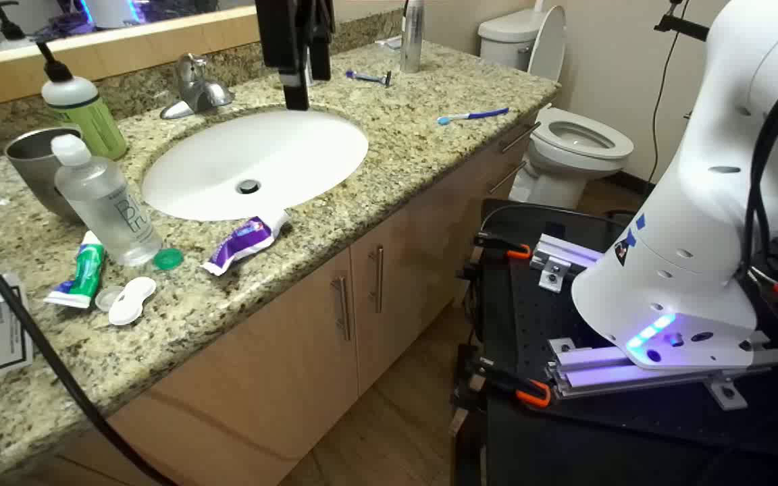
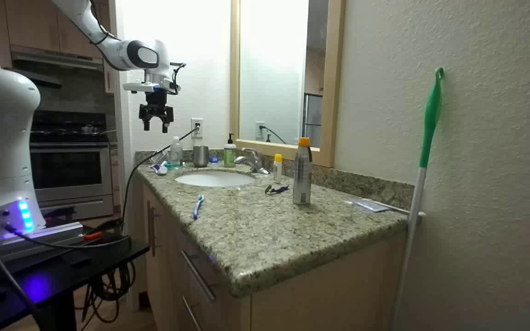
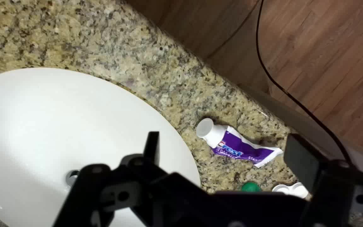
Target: Pick up the toothbrush from the countertop and put it in the silver cup.
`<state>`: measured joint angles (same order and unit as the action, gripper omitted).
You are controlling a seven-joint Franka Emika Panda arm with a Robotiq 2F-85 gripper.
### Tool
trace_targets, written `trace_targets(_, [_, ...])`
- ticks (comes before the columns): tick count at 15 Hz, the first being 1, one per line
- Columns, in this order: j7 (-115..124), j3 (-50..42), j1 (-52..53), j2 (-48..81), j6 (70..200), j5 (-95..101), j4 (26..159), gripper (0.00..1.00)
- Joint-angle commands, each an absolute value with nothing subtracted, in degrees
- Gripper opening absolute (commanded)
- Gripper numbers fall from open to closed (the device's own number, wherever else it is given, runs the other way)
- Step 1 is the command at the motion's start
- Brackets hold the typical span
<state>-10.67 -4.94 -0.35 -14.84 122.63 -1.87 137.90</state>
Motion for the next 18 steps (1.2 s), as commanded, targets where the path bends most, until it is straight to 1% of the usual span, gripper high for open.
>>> trace_targets(1, [-10.73,-4.58,-0.72,-14.83,122.52,-1.97,137.83,1.0])
trace_targets(6, [-10.73,-4.58,-0.72,-14.83,122.52,-1.97,137.83,1.0])
trace_targets(7, [-7.96,-4.93,-1.87,-14.1,125.26,-1.43,137.44,1.0])
trace_targets(14, [-5.61,-16.61,-14.08,-5.43,131.44,0.63,128.94,1.0])
trace_targets(16, [-4.27,-19.5,-17.67,-2.71,130.81,3.43,124.35,1.0])
trace_targets(18, [-2.46,-20.13,-18.7,-2.76,123.36,4.82,118.67,1.0])
